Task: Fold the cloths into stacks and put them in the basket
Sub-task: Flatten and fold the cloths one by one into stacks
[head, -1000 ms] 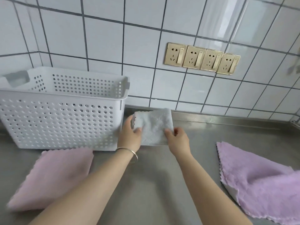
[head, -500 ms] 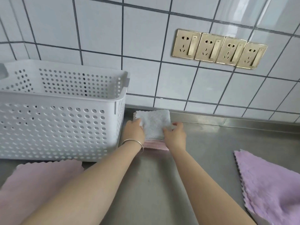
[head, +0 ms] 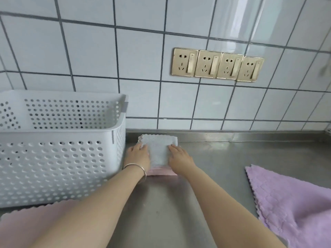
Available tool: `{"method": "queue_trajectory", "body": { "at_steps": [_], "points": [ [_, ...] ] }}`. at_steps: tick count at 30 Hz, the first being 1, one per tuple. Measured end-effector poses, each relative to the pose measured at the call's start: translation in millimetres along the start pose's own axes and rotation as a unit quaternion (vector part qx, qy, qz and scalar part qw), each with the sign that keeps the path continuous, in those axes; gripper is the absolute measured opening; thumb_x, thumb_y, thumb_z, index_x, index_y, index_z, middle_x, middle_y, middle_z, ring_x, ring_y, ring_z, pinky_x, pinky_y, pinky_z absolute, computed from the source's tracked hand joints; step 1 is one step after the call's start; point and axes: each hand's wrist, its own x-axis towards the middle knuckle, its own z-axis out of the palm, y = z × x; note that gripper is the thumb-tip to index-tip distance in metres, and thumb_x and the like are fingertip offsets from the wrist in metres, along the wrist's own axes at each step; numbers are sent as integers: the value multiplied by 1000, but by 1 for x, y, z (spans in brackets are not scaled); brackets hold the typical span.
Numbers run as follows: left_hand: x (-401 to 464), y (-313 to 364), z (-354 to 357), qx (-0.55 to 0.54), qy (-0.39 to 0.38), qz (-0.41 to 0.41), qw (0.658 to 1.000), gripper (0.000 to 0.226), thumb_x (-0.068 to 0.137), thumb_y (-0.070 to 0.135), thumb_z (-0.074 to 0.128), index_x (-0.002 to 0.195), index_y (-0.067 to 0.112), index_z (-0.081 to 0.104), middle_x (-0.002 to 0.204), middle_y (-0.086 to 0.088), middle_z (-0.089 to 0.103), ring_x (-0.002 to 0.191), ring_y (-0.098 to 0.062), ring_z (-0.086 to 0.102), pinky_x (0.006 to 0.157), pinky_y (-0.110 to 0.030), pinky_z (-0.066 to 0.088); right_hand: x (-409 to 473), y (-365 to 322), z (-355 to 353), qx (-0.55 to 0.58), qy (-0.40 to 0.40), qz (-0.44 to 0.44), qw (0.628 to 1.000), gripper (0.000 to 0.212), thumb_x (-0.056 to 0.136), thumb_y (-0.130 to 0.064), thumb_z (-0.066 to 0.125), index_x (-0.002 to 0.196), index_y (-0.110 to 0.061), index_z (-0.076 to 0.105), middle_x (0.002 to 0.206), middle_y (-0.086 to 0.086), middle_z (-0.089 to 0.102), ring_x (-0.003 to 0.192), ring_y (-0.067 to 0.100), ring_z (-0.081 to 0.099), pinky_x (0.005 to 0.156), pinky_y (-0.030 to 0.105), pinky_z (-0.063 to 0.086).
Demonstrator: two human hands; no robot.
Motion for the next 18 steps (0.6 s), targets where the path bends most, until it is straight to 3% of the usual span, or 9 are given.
{"method": "queue_trajectory", "body": {
  "at_steps": [3,5,8,10,13,16,18],
  "points": [
    [-9,10,-20,44,10,-9,999,39,95,28,36,129,14,46,150,-8,30,140,-26,21,113,-41,23,-35,-6,-25,108,96,-14,989,50,90,-17,45,139,-20,37,144,-1,37,133,19,34,104,31,33],
    [-30,35,-28,61,42,37,997,45,91,33,46,133,18,44,150,-5,30,141,-27,19,113,-50,21,-85,8,-36,155,148,-3,977,42,89,-20,49,132,-21,46,136,-2,45,126,18,41,98,30,36],
    [-63,73,-32,41,99,140,984,48,76,24,68,121,13,57,131,-11,53,128,-34,40,105,-56,30,-167,51,-33,124,179,1,976,33,87,-23,50,118,-20,59,119,2,57,115,21,50,93,29,39],
    [-84,95,-27,0,91,200,976,47,71,20,73,116,11,62,119,-13,61,116,-36,52,98,-51,41,-215,85,-27,67,235,18,970,33,78,-27,47,104,-19,66,102,2,64,100,25,58,83,30,46],
    [-124,144,-13,-49,-12,292,955,50,82,33,60,129,18,52,130,-4,55,123,-27,48,104,-37,38,-273,134,-27,-4,313,94,945,27,73,-27,53,94,-20,67,91,-1,66,84,26,62,68,32,51],
    [-154,191,9,-62,-119,353,926,69,75,57,35,134,24,46,137,2,49,129,-20,42,108,-30,31,-306,165,-32,-28,240,178,954,37,80,-35,57,114,-21,59,112,-3,60,106,23,53,85,34,45],
    [-172,214,25,-78,-162,389,904,68,76,58,37,135,24,46,140,3,47,131,-18,39,110,-28,27,-315,180,-31,-59,199,165,964,32,83,-37,52,108,-21,61,111,-4,60,106,21,52,84,31,42]
  ]
}}
